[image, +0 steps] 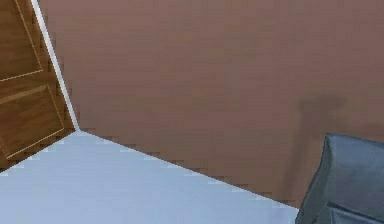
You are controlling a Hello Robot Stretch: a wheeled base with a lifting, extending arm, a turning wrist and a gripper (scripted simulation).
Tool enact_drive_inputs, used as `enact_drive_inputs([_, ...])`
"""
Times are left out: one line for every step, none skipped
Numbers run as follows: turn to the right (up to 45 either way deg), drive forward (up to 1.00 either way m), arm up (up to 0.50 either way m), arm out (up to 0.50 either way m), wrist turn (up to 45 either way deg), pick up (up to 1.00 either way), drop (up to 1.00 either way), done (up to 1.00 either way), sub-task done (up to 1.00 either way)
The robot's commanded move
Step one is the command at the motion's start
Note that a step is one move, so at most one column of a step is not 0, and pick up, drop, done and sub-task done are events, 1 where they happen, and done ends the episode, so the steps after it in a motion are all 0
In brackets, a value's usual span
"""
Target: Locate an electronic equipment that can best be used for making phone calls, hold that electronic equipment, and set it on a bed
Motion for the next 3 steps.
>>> enact_drive_inputs([0.0,0.00,0.00,0.00,-45.0,0.00,0.00,0.00,0.00])
enact_drive_inputs([0.0,0.00,0.00,0.00,-27.0,0.00,0.00,0.00,0.00])
enact_drive_inputs([0.0,0.00,0.00,-0.40,0.0,0.00,0.00,0.00,0.00])
